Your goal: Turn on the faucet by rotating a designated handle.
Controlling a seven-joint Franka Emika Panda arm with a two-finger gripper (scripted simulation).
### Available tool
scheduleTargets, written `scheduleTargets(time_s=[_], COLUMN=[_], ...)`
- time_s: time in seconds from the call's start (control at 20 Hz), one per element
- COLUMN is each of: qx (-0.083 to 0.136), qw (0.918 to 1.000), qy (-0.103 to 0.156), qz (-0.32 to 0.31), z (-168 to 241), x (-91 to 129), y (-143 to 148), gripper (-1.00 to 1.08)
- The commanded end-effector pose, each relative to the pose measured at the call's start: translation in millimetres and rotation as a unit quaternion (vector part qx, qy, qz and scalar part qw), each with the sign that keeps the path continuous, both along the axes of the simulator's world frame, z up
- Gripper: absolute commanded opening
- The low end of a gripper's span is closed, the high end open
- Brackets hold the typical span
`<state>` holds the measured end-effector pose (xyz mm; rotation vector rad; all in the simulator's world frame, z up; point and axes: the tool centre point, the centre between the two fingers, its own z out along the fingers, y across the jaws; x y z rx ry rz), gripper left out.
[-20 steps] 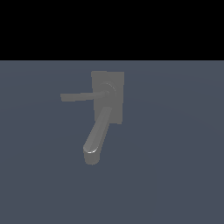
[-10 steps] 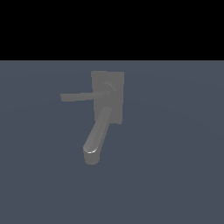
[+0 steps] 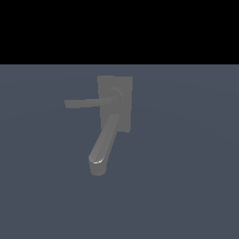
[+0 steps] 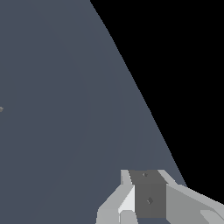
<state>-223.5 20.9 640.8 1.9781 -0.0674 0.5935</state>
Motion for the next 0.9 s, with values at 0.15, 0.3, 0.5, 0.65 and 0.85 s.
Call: scheduleTargets(time_s=[0.15,0.3,0.5,0.65,0.85], qx=[-0.023,-0.048,-0.095,-0.139,-0.213], qw=[0.9997,0.9987,0.9951,0.9894,0.9753], qy=[-0.007,-0.015,-0.028,-0.038,-0.051], qz=[0.001,0.003,0.008,0.013,0.025], z=[5,11,20,26,33], x=[2,4,9,15,25], y=[6,14,28,44,72], gripper=[-1.0,-1.0,-1.0,-1.0,-1.0])
